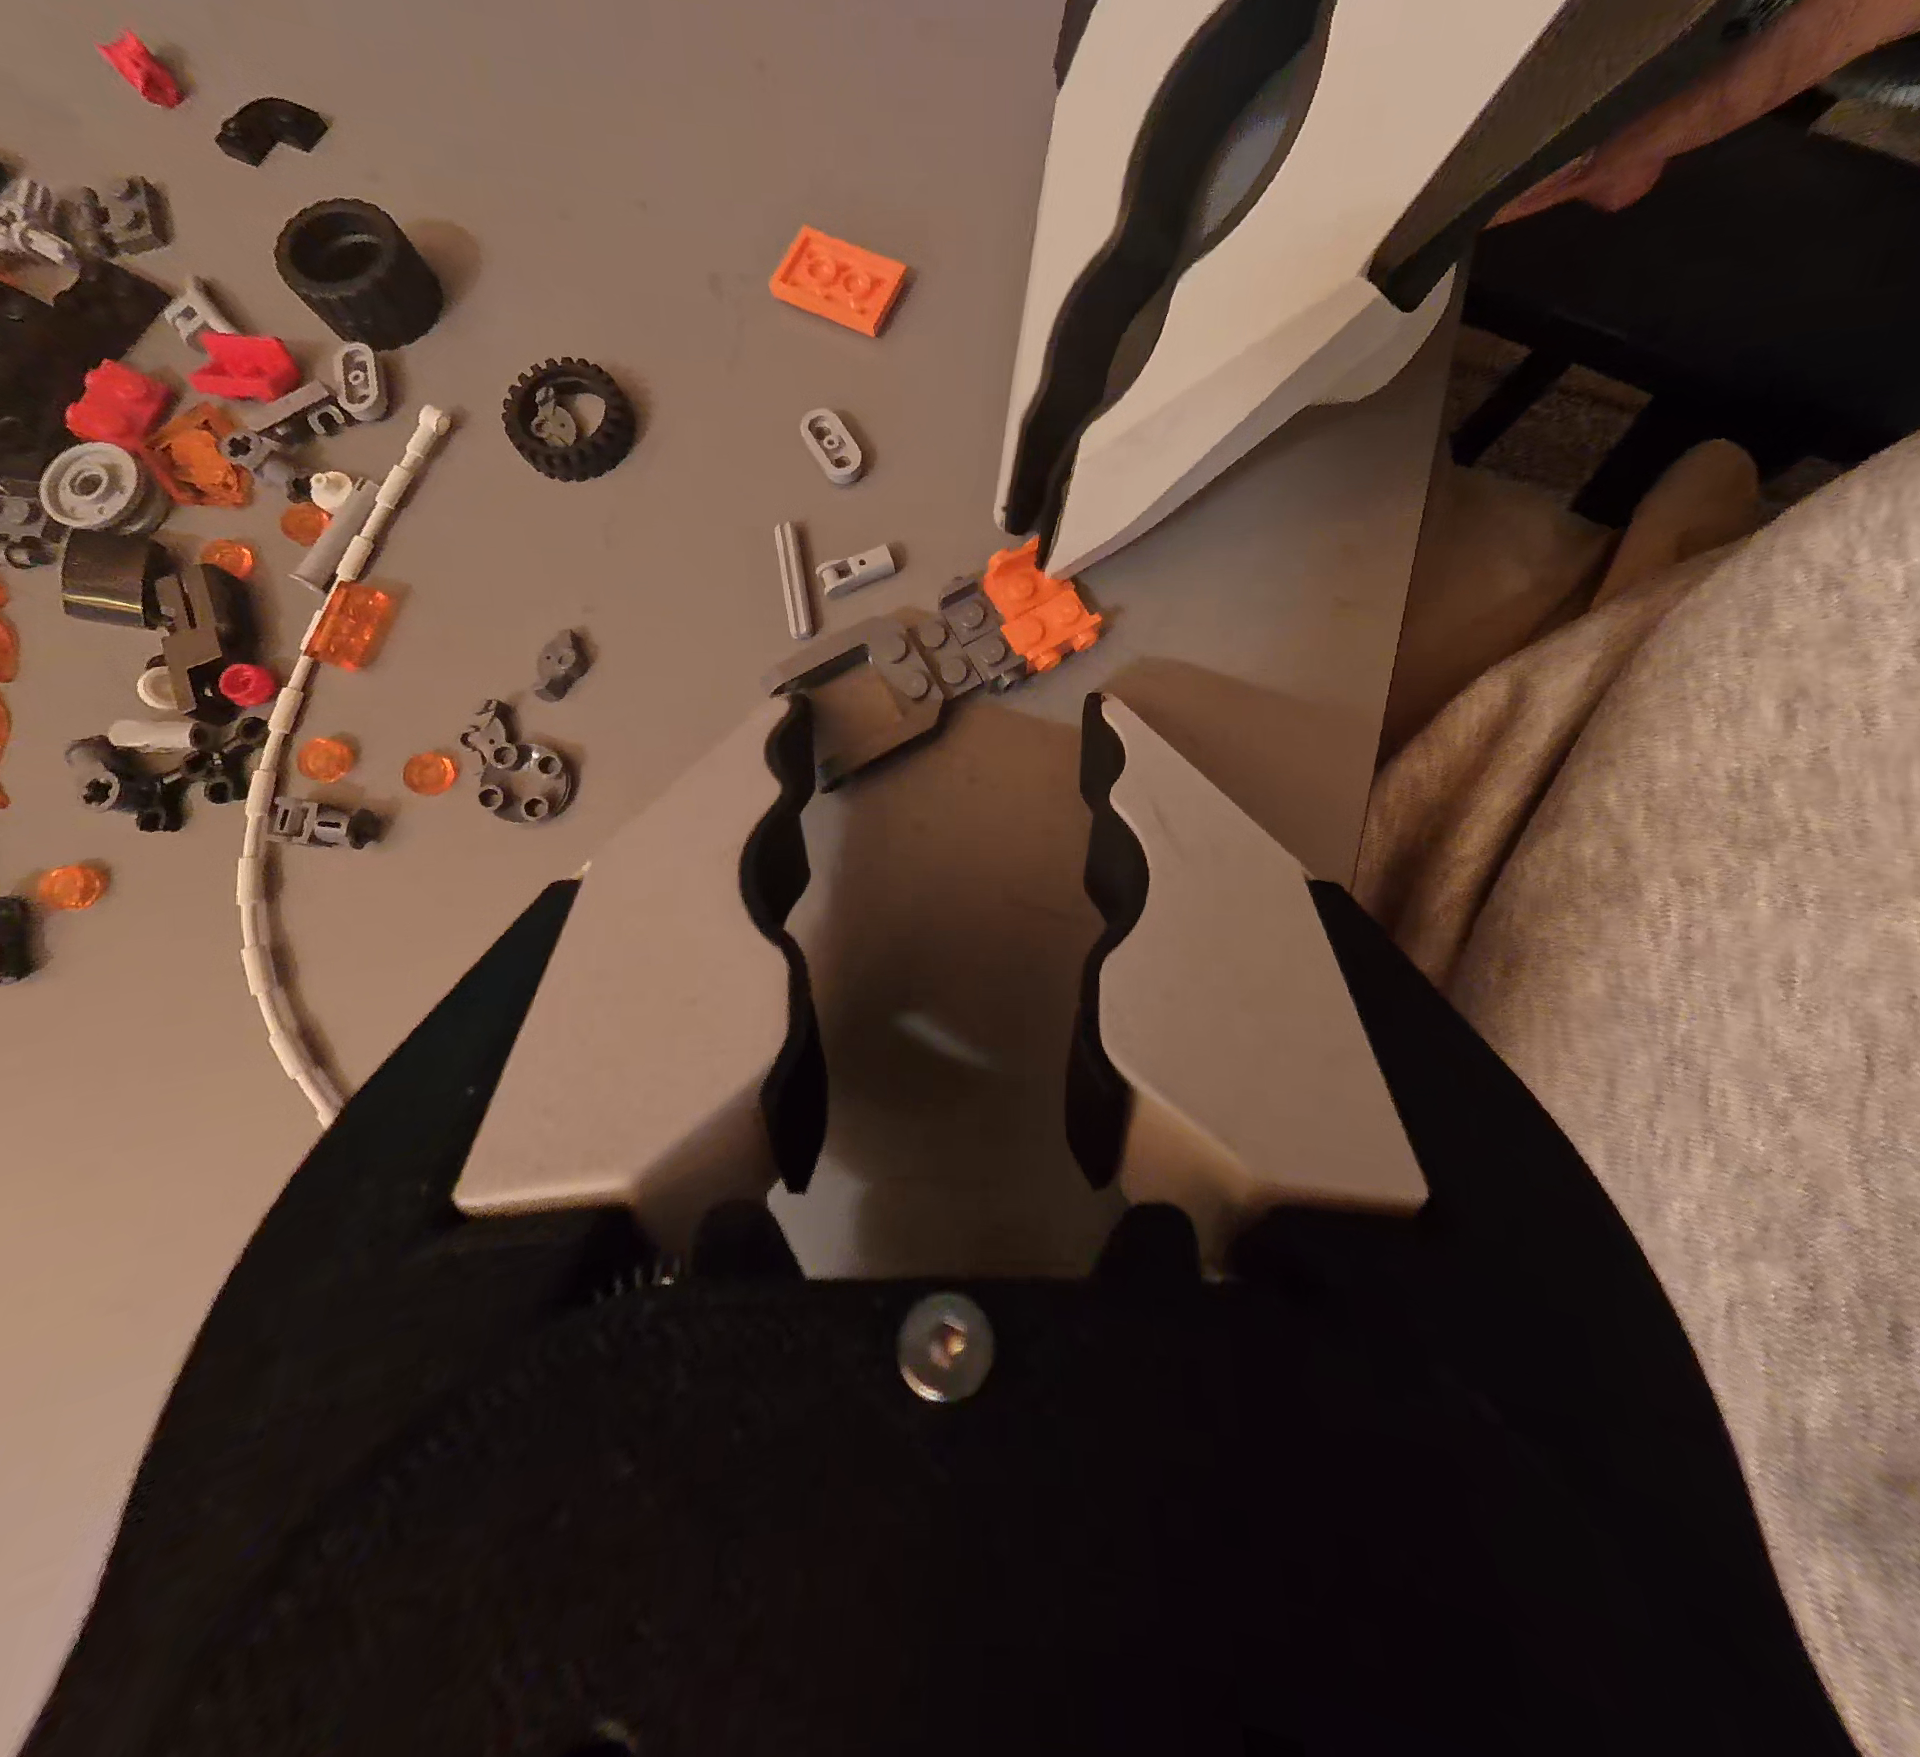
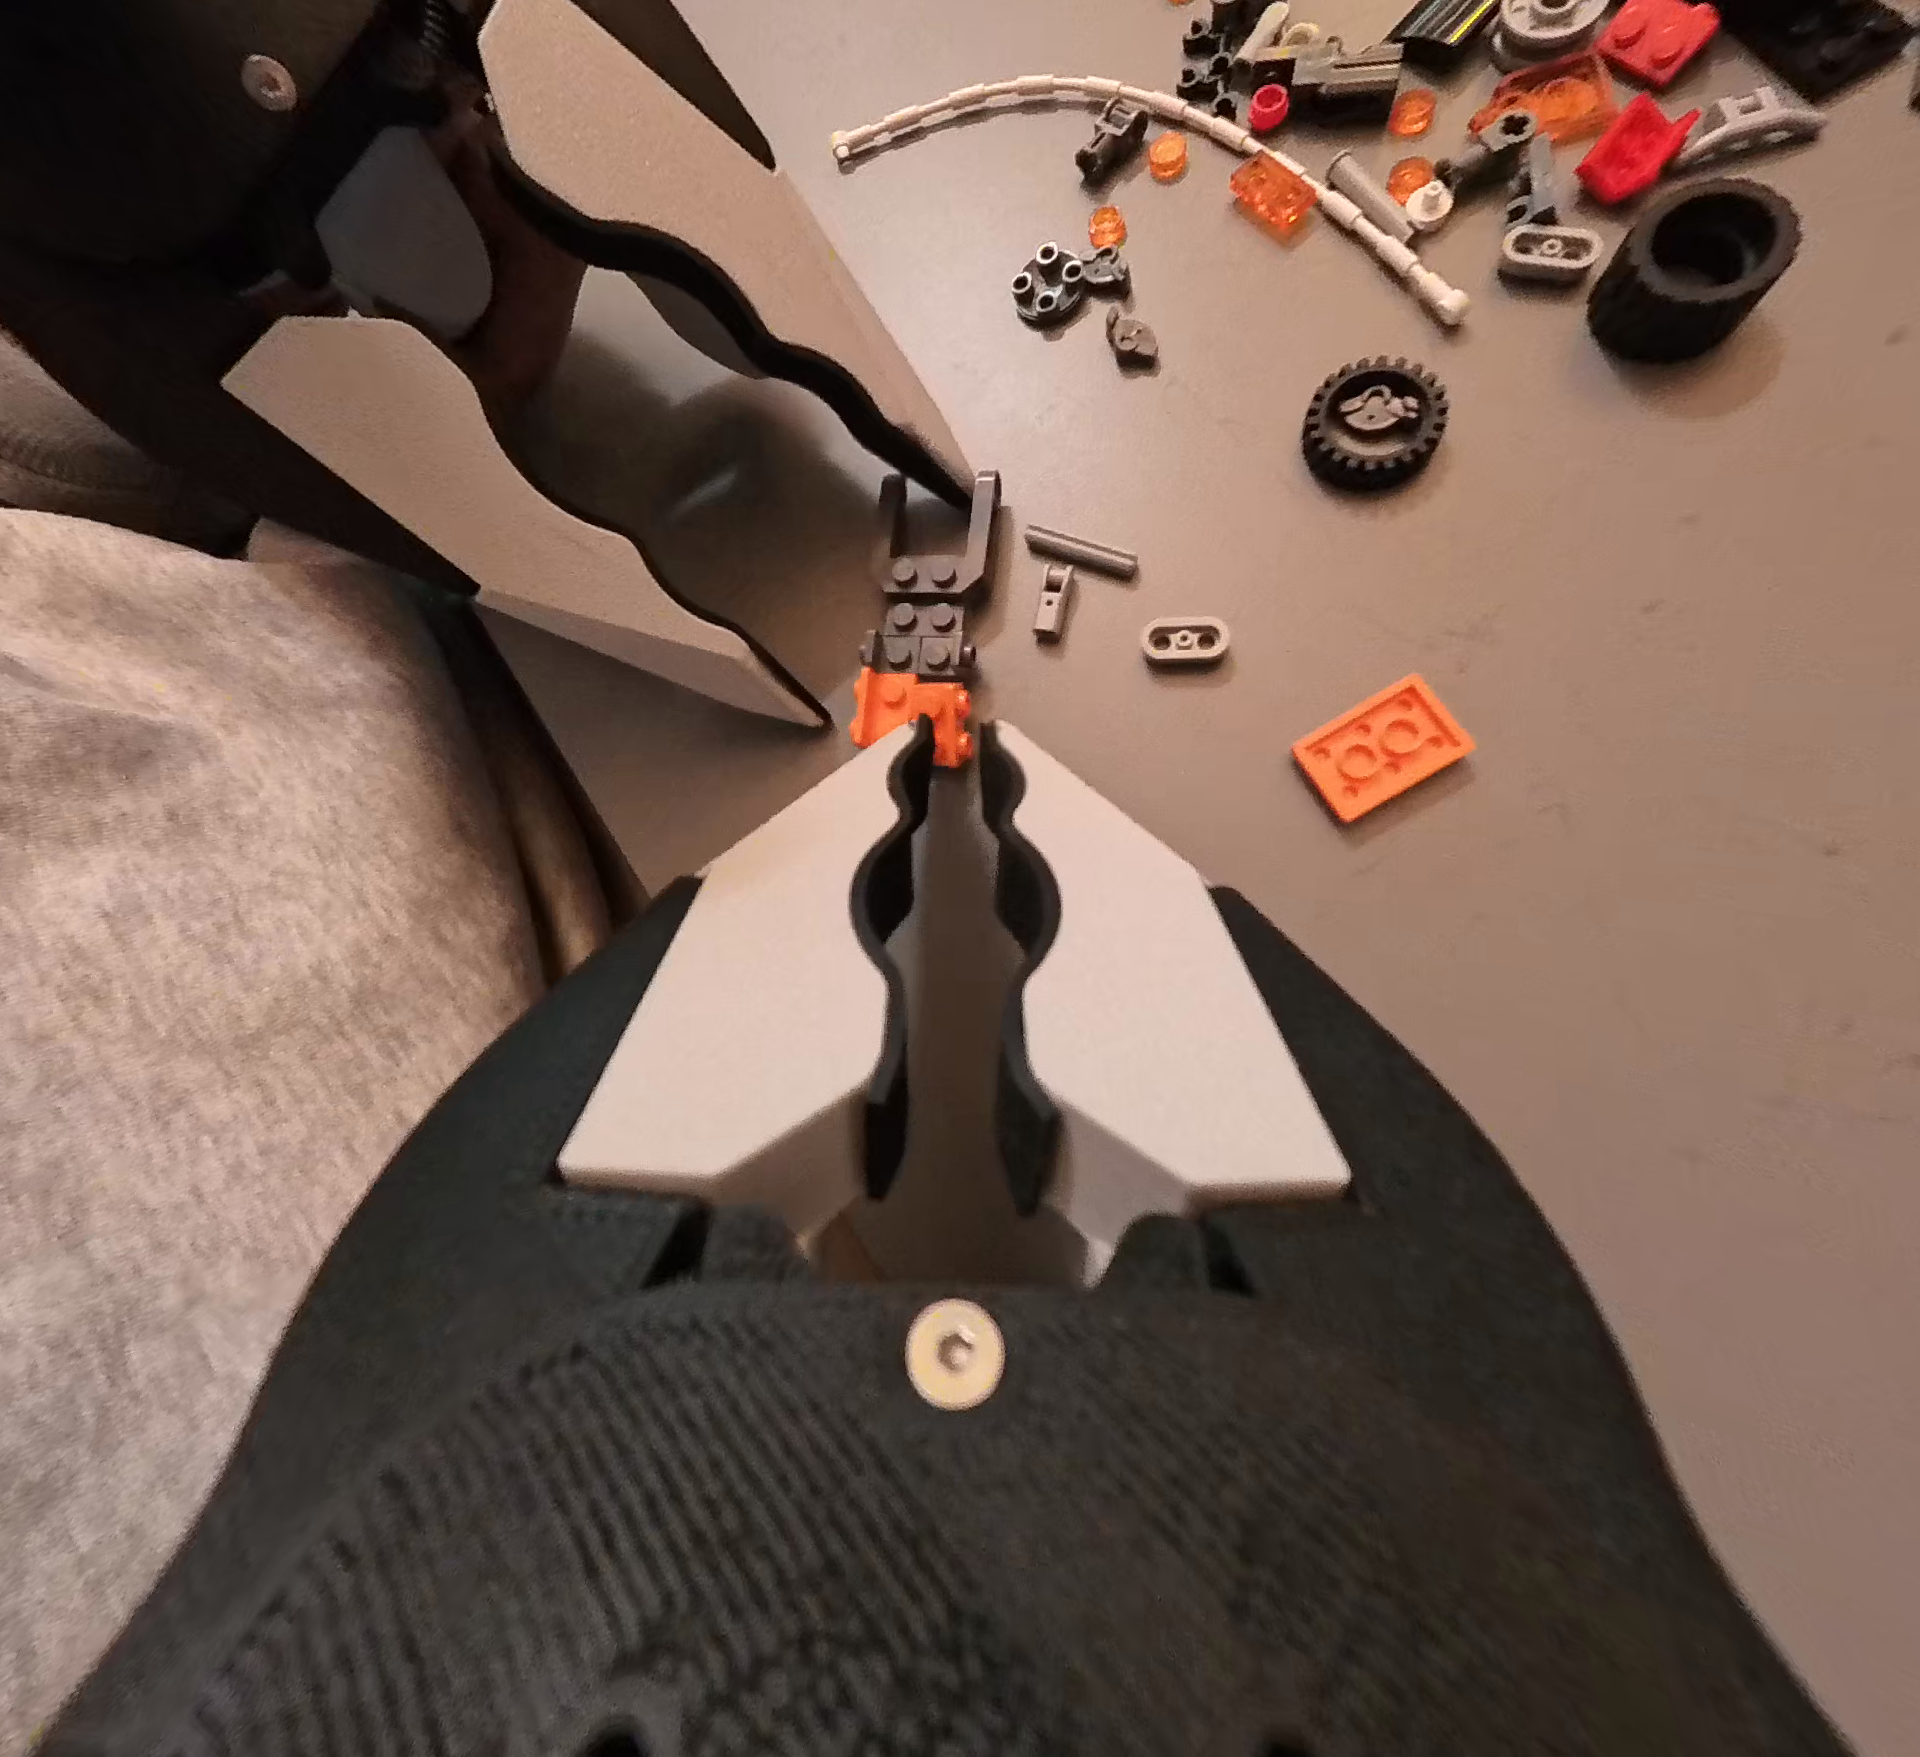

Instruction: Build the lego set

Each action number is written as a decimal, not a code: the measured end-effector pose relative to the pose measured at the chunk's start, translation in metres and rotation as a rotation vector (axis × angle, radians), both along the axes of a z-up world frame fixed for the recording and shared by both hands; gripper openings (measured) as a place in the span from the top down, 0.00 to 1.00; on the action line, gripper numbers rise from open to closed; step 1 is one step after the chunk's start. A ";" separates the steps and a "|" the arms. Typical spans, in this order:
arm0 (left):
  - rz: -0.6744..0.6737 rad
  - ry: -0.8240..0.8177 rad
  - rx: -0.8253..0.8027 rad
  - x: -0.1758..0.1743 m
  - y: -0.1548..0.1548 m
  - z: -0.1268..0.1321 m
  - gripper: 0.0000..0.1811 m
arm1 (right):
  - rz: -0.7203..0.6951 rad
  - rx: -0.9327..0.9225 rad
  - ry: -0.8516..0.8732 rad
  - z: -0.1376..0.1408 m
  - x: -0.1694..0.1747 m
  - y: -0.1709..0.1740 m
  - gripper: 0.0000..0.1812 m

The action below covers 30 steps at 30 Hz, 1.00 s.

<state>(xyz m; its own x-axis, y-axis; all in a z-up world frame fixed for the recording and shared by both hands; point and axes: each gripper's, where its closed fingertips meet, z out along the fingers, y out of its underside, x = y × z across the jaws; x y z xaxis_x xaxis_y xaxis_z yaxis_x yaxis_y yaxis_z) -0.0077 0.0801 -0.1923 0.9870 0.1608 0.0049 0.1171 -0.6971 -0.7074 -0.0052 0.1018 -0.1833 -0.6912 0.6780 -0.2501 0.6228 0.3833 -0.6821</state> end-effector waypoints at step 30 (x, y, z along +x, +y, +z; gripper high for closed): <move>0.018 -0.057 0.016 -0.002 0.000 0.001 0.85 | 0.038 0.091 -0.040 0.000 -0.008 -0.007 1.00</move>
